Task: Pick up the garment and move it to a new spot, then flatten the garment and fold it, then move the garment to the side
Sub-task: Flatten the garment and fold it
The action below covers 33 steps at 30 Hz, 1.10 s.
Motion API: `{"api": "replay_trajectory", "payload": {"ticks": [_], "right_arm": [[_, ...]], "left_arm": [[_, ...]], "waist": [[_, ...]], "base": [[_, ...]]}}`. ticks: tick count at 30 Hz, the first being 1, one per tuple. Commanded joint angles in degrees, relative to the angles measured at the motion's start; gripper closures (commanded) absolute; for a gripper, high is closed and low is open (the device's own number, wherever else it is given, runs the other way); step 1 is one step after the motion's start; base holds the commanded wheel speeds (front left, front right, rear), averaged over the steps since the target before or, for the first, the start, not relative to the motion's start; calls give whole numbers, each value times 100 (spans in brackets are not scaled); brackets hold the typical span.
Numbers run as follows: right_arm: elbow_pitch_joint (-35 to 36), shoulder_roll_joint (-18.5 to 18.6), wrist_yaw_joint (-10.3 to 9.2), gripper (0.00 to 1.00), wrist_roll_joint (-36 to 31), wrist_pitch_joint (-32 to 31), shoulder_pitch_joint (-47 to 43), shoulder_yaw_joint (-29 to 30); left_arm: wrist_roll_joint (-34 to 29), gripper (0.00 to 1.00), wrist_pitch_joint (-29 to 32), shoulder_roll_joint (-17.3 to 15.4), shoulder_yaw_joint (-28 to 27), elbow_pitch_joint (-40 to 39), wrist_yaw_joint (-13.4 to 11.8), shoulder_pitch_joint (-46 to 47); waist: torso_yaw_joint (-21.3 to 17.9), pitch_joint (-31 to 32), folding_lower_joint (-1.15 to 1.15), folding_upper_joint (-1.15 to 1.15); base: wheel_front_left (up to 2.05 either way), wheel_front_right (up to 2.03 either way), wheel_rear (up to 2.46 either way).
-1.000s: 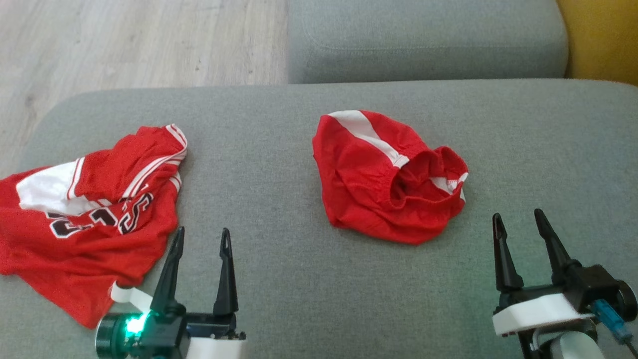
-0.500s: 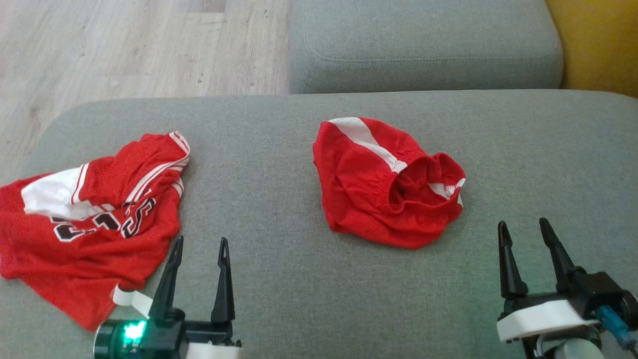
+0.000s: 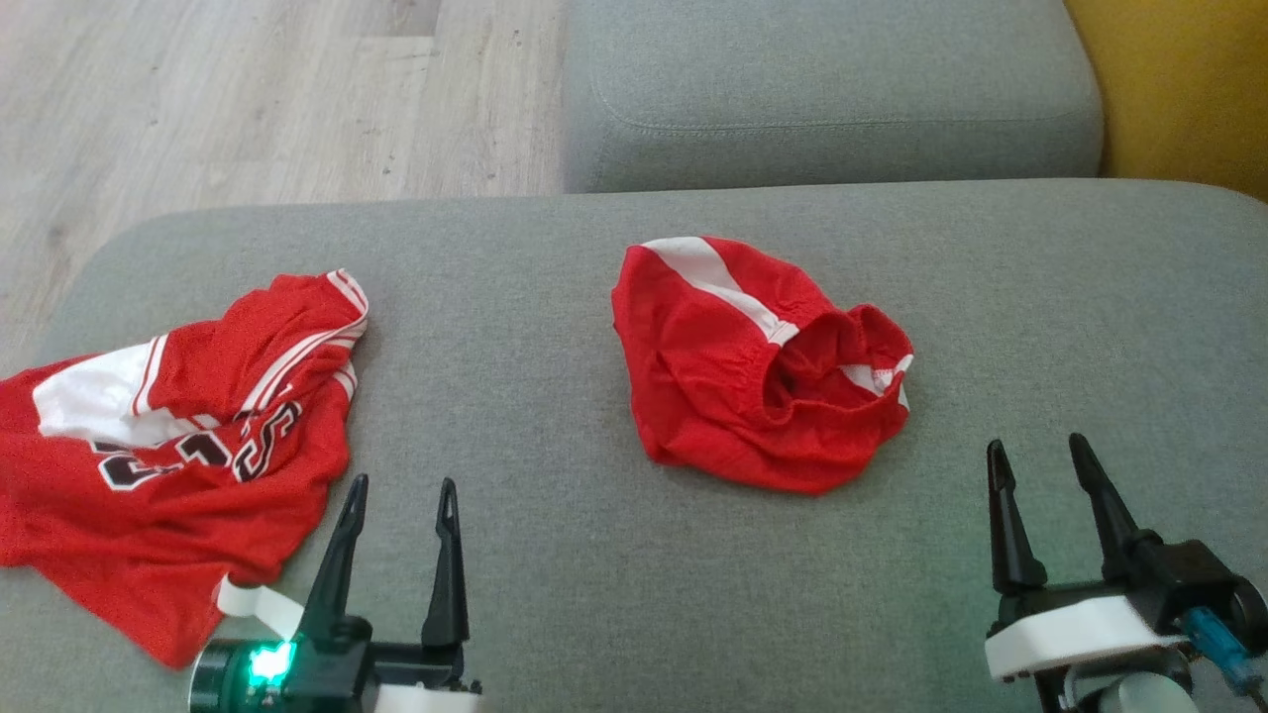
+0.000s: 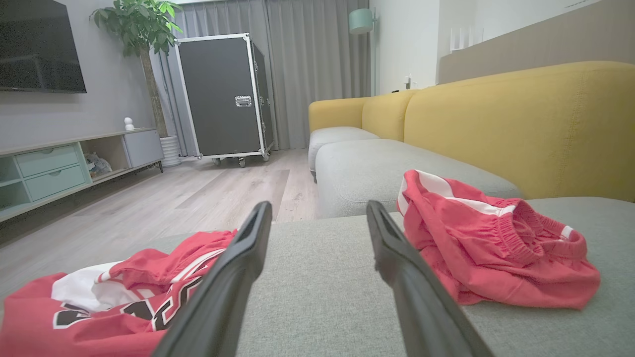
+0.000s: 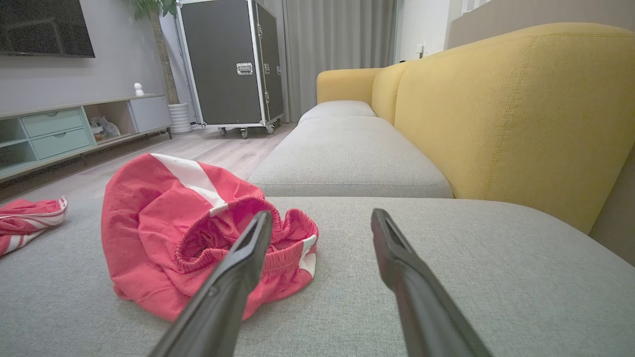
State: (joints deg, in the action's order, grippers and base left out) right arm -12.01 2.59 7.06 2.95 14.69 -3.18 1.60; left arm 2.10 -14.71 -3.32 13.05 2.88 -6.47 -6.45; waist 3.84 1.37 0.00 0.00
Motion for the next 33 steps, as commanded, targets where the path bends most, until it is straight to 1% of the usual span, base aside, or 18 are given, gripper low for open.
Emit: {"api": "replay_trajectory", "payload": {"ticks": [1, 6, 10, 14, 17, 19, 21, 22, 27, 29, 30, 33], "right_arm": [[180, 29, 43, 0, -27, 31, 151, -163], [228, 29, 43, 0, -39, 31, 177, -199], [284, 29, 43, 0, -109, 31, 262, -247], [406, 29, 43, 0, -180, 31, 431, -219], [435, 29, 43, 0, -231, 31, 571, -254], [462, 29, 43, 0, -234, 31, 662, -260], [506, 29, 43, 0, -229, 31, 748, -275], [506, 29, 43, 0, -229, 31, 748, -275], [585, 29, 43, 0, -157, 31, 997, -348], [612, 29, 43, 0, -73, 31, 1070, -320], [593, 29, 43, 0, 9, 31, 1097, -328], [555, 29, 43, 0, 75, 31, 1146, -422]], "left_arm": [[-58, 0, -29, 37, -161, -168, 29, 133], [-104, 0, -29, 38, -15, -14, 190, 248], [-132, 0, -29, 40, 197, 271, 327, 644], [-134, 0, -29, 42, 699, 837, 525, 1373], [10, 0, 11, 43, 1213, 1339, 580, 2102], [239, 0, 249, 43, 1608, 1552, 605, 2582], [666, 0, 648, 43, 2054, 1637, 672, 3015], [666, 0, 648, 43, 2054, 1637, 672, 3015], [1547, 0, 1723, 44, 3099, 1698, 654, 4063], [2060, 0, 2132, 44, 3440, 1672, 656, 4360], [2570, 0, 2492, 44, 3725, 1677, 605, 4609], [3152, 0, 2718, 44, 4020, 1746, 358, 5013]], "waist": [[-14, 2, 0, 0], [-107, -69, 0, 0], [-296, -268, 0, 0], [-502, -713, 0, 0], [-704, -1041, 0, 0], [-854, -1247, 0, 0], [-1000, -1458, 0, 0], [-1000, -1458, 0, 0], [-1357, -1940, 0, 0], [-1459, -2088, 0, 0], [-1547, -2177, 0, 0], [-1673, -2287, 0, 0]], "base": [[0, 0, 0], [0, 0, 0], [0, 0, 0], [0, 0, 0], [0, 0, 0], [0, 0, 0], [0, 0, 0], [0, 0, 0], [0, 0, 0], [0, 0, 0], [0, 0, 0], [0, 0, 0]]}}
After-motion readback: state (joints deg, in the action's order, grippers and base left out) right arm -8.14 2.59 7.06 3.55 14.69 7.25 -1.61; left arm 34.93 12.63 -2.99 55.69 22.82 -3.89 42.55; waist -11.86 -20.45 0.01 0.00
